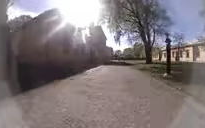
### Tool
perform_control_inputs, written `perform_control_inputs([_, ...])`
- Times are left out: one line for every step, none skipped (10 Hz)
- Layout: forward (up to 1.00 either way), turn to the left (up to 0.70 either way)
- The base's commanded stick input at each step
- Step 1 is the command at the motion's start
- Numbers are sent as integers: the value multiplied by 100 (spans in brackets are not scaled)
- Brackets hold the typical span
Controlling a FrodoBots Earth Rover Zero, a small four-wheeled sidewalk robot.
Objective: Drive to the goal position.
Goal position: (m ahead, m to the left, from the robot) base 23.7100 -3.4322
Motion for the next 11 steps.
perform_control_inputs([100,0])
perform_control_inputs([100,0])
perform_control_inputs([100,0])
perform_control_inputs([100,0])
perform_control_inputs([100,0])
perform_control_inputs([100,0])
perform_control_inputs([100,-19])
perform_control_inputs([100,-39])
perform_control_inputs([100,0])
perform_control_inputs([100,0])
perform_control_inputs([100,0])
